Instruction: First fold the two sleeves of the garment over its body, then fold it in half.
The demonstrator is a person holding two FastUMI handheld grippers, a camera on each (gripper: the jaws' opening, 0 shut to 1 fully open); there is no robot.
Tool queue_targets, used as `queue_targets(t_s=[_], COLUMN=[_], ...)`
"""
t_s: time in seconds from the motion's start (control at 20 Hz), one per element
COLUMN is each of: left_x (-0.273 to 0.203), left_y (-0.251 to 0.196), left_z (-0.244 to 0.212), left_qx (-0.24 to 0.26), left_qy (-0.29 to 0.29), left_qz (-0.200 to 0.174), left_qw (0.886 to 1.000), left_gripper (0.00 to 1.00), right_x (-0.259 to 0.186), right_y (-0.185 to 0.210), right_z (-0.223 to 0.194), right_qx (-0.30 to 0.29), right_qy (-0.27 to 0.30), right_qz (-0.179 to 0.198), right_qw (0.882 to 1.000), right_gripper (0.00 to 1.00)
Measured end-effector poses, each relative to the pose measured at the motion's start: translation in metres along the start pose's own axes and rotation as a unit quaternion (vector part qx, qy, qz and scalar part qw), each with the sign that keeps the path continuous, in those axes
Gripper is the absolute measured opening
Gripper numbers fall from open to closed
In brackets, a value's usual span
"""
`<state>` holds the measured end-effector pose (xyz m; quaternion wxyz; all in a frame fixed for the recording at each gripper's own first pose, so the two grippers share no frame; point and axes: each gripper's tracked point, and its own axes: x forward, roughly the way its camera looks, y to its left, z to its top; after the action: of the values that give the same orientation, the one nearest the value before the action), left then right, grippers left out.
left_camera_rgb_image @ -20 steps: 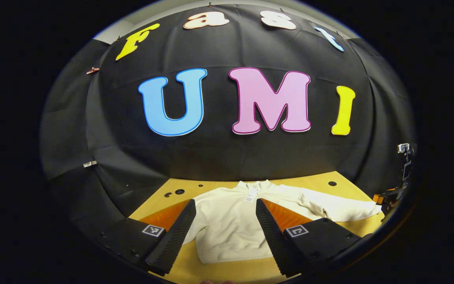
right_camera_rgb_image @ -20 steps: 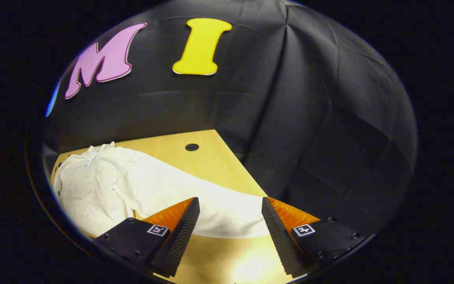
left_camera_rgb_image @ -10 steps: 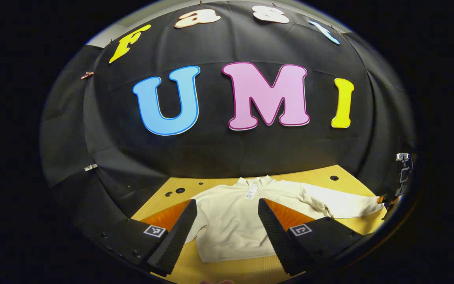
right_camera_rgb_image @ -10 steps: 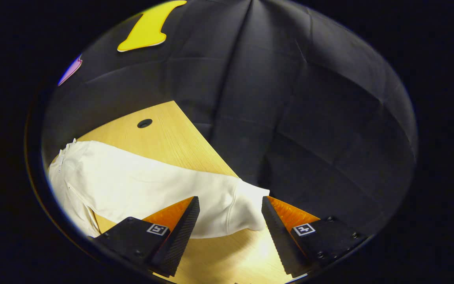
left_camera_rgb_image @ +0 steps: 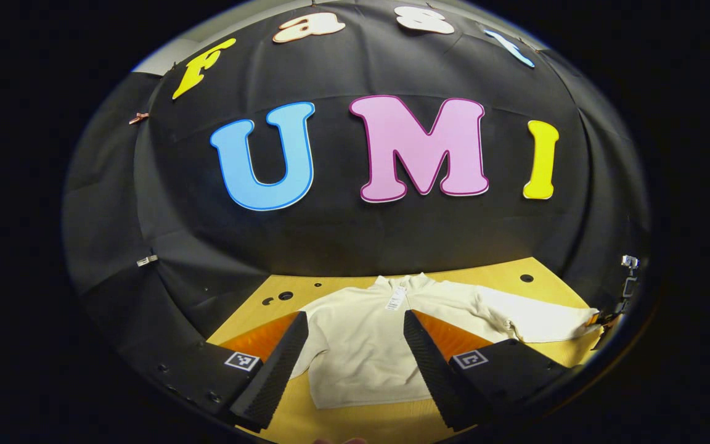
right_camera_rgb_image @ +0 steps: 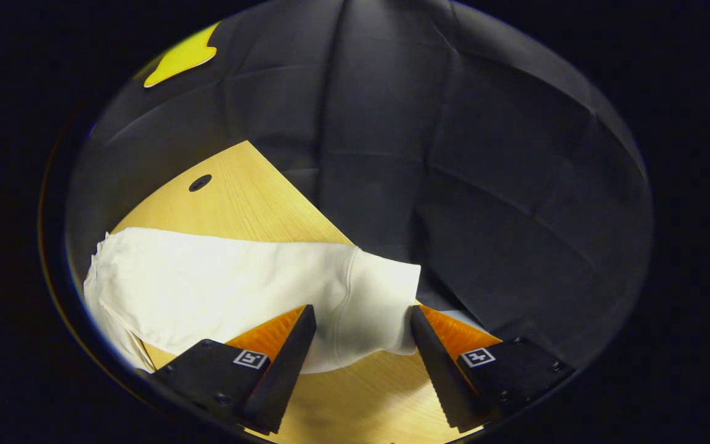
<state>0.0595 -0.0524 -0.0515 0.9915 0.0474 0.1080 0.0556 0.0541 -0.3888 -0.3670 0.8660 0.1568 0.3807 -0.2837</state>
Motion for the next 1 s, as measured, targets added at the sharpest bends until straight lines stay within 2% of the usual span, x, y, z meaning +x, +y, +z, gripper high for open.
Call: queue_targets(t_s=[0.1, 0.15, 0.2, 0.35, 0.4, 0.45, 0.55, 0.6, 0.7, 0.75, 0.8, 0.85, 0.9, 1.0], left_x=[-0.001, -0.003, -0.003, -0.007, -0.007, -0.008, -0.01, -0.011, -0.01, -0.011, -0.011, -0.011, -0.011, -0.011], left_y=[-0.004, -0.008, -0.01, -0.009, -0.009, -0.007, -0.003, -0.001, 0.004, 0.007, 0.01, 0.014, 0.019, 0.028], left_z=[0.001, 0.001, 0.002, 0.004, 0.004, 0.005, 0.006, 0.006, 0.005, 0.004, 0.004, 0.003, 0.003, 0.003], left_qx=[0.001, 0.001, 0.001, 0.004, 0.003, 0.004, 0.005, 0.005, 0.004, 0.002, 0.001, 0.001, 0.0, -0.004], left_qy=[-0.003, -0.004, -0.005, -0.008, -0.009, -0.01, -0.01, -0.01, -0.01, -0.01, -0.009, -0.007, -0.007, -0.009], left_qz=[-0.002, -0.005, -0.008, -0.009, -0.008, -0.007, -0.005, -0.004, -0.003, -0.003, -0.002, -0.001, 0.001, 0.004], left_qw=[1.0, 1.0, 1.0, 1.0, 1.0, 1.0, 1.0, 1.0, 1.0, 1.0, 1.0, 1.0, 1.0, 1.0], left_gripper=[0.98, 0.98, 0.98, 0.98, 0.98, 0.98, 0.98, 0.98, 0.98, 0.98, 0.98, 0.98, 0.98, 0.98], right_x=[-0.002, -0.001, -0.002, -0.007, -0.007, -0.007, -0.005, -0.005, -0.005, -0.006, -0.005, -0.008, -0.013, -0.025], right_y=[0.003, 0.0, -0.001, 0.0, 0.003, 0.01, 0.014, 0.016, 0.019, 0.019, 0.02, 0.024, 0.031, 0.035], right_z=[0.002, 0.005, 0.007, 0.008, 0.008, 0.006, 0.007, 0.007, 0.006, 0.007, 0.005, 0.007, 0.009, 0.017], right_qx=[-0.008, -0.016, -0.018, -0.027, -0.03, -0.03, -0.027, -0.026, -0.03, -0.031, -0.033, -0.037, -0.046, -0.068], right_qy=[-0.004, -0.007, -0.005, 0.001, 0.003, 0.005, 0.006, 0.01, 0.013, 0.015, 0.017, 0.017, 0.015, 0.005], right_qz=[0.008, 0.008, 0.018, 0.026, 0.038, 0.035, 0.034, 0.03, 0.034, 0.035, 0.033, 0.037, 0.043, 0.032], right_qw=[1.0, 1.0, 1.0, 0.999, 0.999, 0.999, 0.999, 0.999, 0.999, 0.999, 0.999, 0.998, 0.998, 0.997], right_gripper=[0.97, 0.81, 0.87, 0.69, 0.47, 0.52, 0.17, 0.19, 0.11, 0.11, 0.07, 0.0, 0.07, 0.07])
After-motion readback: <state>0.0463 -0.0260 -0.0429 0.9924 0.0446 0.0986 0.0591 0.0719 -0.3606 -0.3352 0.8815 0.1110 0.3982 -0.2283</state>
